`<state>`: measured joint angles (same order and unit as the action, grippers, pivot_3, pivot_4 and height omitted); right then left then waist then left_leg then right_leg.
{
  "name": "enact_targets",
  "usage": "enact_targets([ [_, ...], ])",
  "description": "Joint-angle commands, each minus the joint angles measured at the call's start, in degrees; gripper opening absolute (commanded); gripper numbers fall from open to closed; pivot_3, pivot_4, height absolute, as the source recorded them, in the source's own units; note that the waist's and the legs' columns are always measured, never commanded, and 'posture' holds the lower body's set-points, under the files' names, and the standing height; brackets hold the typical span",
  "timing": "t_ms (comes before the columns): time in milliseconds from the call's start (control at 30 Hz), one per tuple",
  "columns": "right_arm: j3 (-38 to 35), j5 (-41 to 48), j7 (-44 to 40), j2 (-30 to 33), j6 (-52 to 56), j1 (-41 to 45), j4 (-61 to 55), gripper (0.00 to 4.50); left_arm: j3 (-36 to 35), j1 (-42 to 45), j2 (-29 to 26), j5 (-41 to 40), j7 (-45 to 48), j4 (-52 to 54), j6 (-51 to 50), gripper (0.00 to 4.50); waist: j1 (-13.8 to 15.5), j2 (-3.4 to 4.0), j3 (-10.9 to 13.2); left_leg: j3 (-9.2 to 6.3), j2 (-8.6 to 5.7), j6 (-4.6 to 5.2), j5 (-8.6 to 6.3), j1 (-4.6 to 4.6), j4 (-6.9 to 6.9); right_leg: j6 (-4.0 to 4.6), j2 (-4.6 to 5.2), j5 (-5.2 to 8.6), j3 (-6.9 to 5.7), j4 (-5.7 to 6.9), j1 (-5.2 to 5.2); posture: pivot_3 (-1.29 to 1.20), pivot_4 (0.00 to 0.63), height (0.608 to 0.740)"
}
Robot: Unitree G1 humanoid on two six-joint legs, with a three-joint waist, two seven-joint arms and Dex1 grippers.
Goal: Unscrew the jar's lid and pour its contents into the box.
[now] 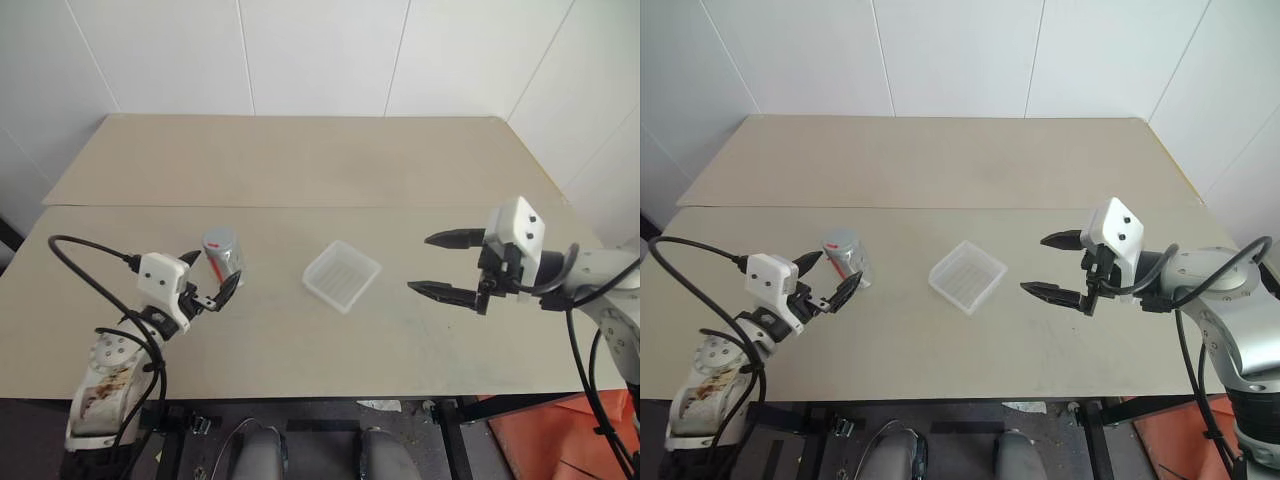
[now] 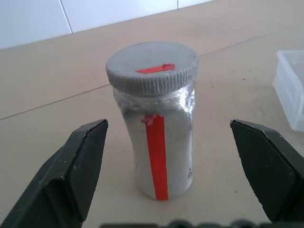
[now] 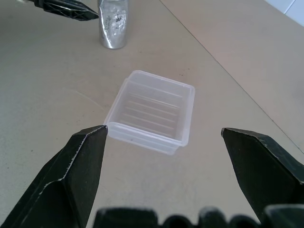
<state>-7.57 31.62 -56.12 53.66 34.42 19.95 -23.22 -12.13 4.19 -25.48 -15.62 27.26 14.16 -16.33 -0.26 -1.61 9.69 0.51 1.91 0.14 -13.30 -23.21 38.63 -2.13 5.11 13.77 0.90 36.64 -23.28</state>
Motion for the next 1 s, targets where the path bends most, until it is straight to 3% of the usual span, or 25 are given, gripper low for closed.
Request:
enact_targets([
  [33, -2.84, -0.10, 0.84, 0.94, -1.09, 0.39, -2.58, 4.50, 0.68, 3.02, 0.90, 1.20, -1.51, -2.36, 2.44, 4.49, 0.03, 0.00, 0.00, 0.00, 0.00, 0.00, 0.00, 0.00, 0.00, 0.00, 0.00, 0.00, 0.00, 0.00, 0.00, 0.00, 0.150, 0.740],
  [333, -4.18, 0.11, 1.86, 1.38, -0.73, -0.60, -5.16, 4.50, 3.18, 9.75, 3.03, 2.38, -2.11, -9.79, 3.17, 4.49, 0.31, 0.00, 0.00, -0.01, -0.02, 0.00, 0.00, -0.02, 0.01, -0.01, 0.01, -0.01, -0.01, 0.00, 0.00, 0.00, 0.150, 0.740],
  [600, -3.31, 1.20, 3.47, -0.21, -0.04, -0.13, -6.88, 4.50, 3.41, 11.98, 3.36, 2.14, -2.48, -10.55, 1.87, 2.00, 0.28, -0.01, 0.00, -0.02, -0.02, 0.00, 0.00, -0.02, 0.01, -0.02, 0.02, -0.01, -0.01, 0.01, 0.00, 0.00, 0.150, 0.740],
  [800, 1.08, 5.79, 9.90, -7.88, 6.42, 8.95, -7.17, 4.50, 3.06, 20.22, -5.41, -3.74, 9.30, -11.37, -6.78, 2.01, -0.08, -0.02, 0.01, -0.07, 0.00, 0.00, 0.00, 0.01, 0.05, -0.02, -0.04, -0.01, -0.04, 0.10, 0.00, 0.00, 0.150, 0.740],
  [900, 3.92, 7.42, 10.70, -11.39, 8.29, 14.30, -5.96, 4.50, 3.33, 25.67, -12.54, -9.53, 23.42, -13.26, -9.23, 2.01, -0.38, -0.07, 0.05, -0.10, -0.01, 0.00, 0.00, -0.10, 0.03, -0.02, -0.02, -0.01, -0.07, 0.00, -0.05, 0.00, 0.150, 0.740],
  [1000, 5.41, 9.75, 10.59, -14.09, 10.90, 18.58, -4.16, 4.50, 4.03, 30.19, -15.65, -12.64, 32.42, -16.74, -9.05, 2.01, -0.47, -0.04, 0.07, -0.09, -0.03, 0.00, 0.00, -0.20, 0.03, -0.03, -0.01, 0.00, -0.06, 0.06, -0.19, 0.00, 0.150, 0.740],
])
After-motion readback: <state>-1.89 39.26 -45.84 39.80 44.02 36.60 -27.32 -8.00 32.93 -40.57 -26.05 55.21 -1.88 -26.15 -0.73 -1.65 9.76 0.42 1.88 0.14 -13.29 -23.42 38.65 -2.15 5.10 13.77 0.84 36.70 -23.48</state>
